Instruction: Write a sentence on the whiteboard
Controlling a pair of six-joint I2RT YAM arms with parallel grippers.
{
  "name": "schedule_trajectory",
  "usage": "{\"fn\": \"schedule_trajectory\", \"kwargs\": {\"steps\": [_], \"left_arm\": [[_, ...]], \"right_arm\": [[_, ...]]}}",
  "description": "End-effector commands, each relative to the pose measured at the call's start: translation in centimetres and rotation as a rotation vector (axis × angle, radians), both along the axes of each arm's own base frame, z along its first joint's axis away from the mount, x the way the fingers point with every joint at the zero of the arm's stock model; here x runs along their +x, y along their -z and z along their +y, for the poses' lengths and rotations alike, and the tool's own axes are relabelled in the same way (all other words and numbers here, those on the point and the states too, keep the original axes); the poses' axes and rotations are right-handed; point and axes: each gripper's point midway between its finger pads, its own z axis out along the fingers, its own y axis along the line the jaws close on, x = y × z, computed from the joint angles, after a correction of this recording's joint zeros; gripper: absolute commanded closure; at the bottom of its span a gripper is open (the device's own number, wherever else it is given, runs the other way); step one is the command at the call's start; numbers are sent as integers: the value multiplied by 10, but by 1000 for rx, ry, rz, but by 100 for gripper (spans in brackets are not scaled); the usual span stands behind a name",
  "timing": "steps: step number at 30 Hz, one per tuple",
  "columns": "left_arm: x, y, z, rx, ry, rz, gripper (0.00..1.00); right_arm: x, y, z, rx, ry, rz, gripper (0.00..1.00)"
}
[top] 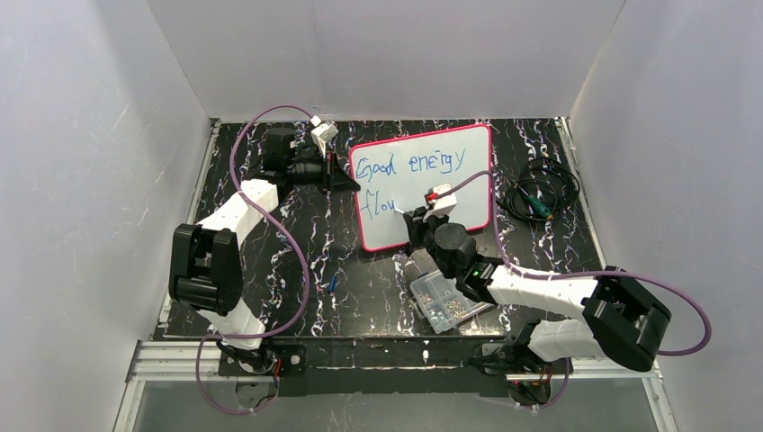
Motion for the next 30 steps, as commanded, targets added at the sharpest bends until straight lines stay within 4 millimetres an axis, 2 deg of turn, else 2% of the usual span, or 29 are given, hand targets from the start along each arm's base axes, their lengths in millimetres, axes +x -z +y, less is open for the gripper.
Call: {"fn": "schedule_trajectory", "kwargs": {"steps": [1, 5, 15, 19, 24, 30], "left_arm": [[-9, -40, 0, -43, 33, -101, 100], [-10, -40, 0, -43, 33, -101, 100], [-10, -40, 0, -43, 33, -102, 100], [-10, -42, 0, -44, 33, -105, 100], [-10, -42, 0, -44, 33, -105, 100], [-10, -42, 0, -44, 33, -106, 100]], "right_arm": [[-2, 0, -6, 14, 21, 5, 99], [3, -11, -7, 25, 40, -22, 99], [18, -53, 1, 83, 77, -124, 99], [18, -57, 3, 88, 69, -132, 99], [8, -60, 1, 109, 24, -128, 99], [1, -60, -16, 128, 58, -109, 99]]}}
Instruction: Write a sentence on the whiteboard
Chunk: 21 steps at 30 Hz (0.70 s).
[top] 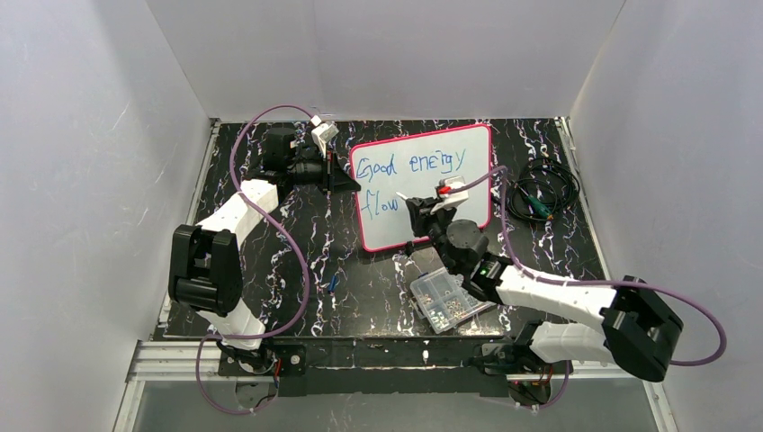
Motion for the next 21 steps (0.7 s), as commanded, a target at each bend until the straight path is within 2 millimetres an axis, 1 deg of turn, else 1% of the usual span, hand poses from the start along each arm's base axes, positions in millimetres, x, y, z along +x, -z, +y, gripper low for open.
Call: {"fn": "schedule_trajectory", "kwargs": {"steps": [1, 3, 8, 21], "left_arm": [[-9, -39, 0, -40, 30, -103, 100], [-9, -39, 0, -40, 30, -102, 100], [-9, -39, 0, -40, 30, -103, 100], [-10, -40, 0, -41, 32, -104, 100]], "right_arm": [[-2, -13, -16, 47, 53, -15, 99], [0, -8, -19, 26, 74, -8, 99], [3, 0, -18, 5, 75, 1, 99], [15, 4, -15, -5, 98, -6, 99]]}}
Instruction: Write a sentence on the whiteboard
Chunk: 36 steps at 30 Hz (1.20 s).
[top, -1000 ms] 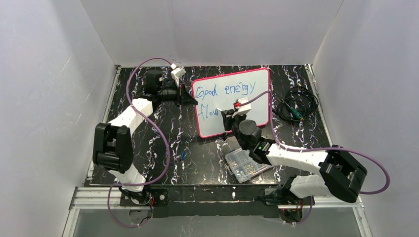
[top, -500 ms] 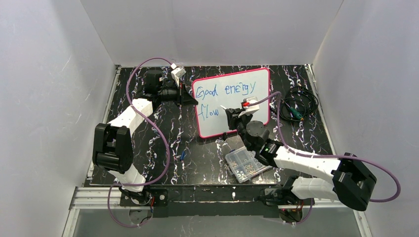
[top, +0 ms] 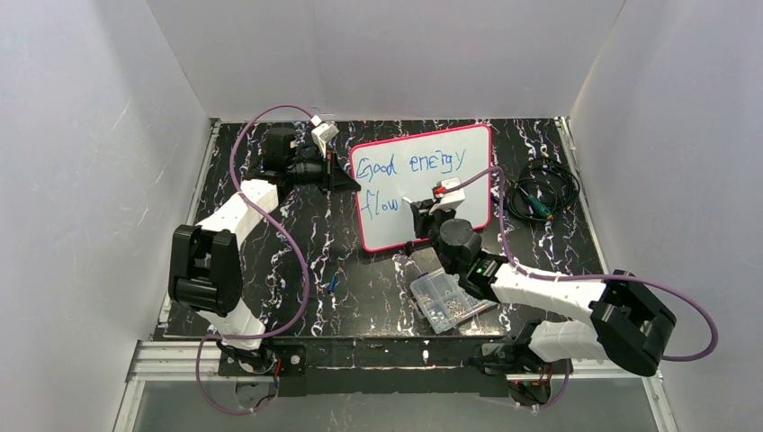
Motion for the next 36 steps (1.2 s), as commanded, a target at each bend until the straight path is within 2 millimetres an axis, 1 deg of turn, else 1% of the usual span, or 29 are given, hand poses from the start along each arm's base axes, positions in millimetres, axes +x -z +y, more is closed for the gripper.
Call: {"fn": "schedule_trajectory", "kwargs": {"steps": [1, 10, 15, 23, 30, 33, 36], "left_arm": [[-9, -39, 0, -40, 32, -103, 100], [-9, -39, 0, -41, 32, -104, 100], [-9, -39, 0, -40, 32, -102, 100], [-9, -39, 0, -40, 31, -102, 100], [-9, -39, 0, -40, 32, -103, 100], [-9, -39, 0, -40, 31, -103, 100], [-9, -39, 0, -40, 31, -102, 100]], "right_arm": [[9, -17, -1, 47, 37, -46, 99], [9, -17, 8, 34, -8, -54, 99], [4, -8, 13, 26, -45, -30, 99], [-1, 11, 1, 2, -20, 22, 99], [-2, 15, -14, -8, 33, 30, 99], [-3, 16, -15, -15, 32, 32, 99], [-5, 19, -12, -21, 11, 41, 99]]}}
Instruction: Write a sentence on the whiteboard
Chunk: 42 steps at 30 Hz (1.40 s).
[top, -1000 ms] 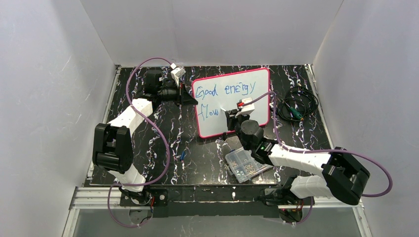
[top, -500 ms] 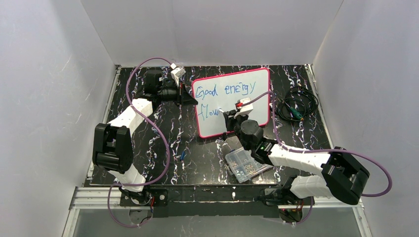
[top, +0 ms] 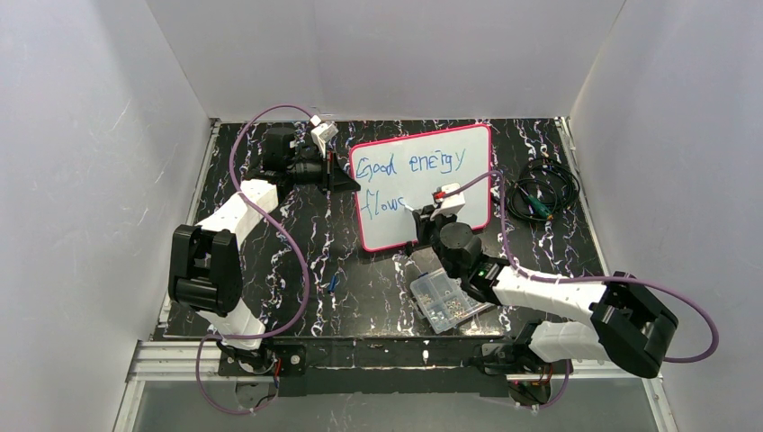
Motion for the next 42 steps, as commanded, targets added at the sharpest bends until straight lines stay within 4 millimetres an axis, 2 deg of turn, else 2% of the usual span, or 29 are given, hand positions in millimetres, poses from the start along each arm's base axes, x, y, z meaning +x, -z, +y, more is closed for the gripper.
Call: {"fn": "schedule_trajectory", "kwargs": {"steps": [1, 8, 13, 18, 25, 42], "left_arm": [[-9, -39, 0, -41, 31, -102, 100], [-9, -39, 0, -41, 31, -102, 100], [-9, -39, 0, -41, 30, -101, 100], [-9, -38, 0, -40, 30, -102, 100], [-9, -39, 0, -41, 30, -104, 100], [-10, -39, 0, -41, 30, -103, 100]], "right_arm": [[0, -1, -4, 10, 7, -4, 99], [-4, -3, 15, 35, -71, -9, 99], [-4, -18, 23, 82, -87, -41, 99], [-4, -33, 7, 114, -24, -76, 99], [-5, -17, -20, 50, 70, -48, 99], [-1, -9, -14, 28, 63, -46, 99]]}}
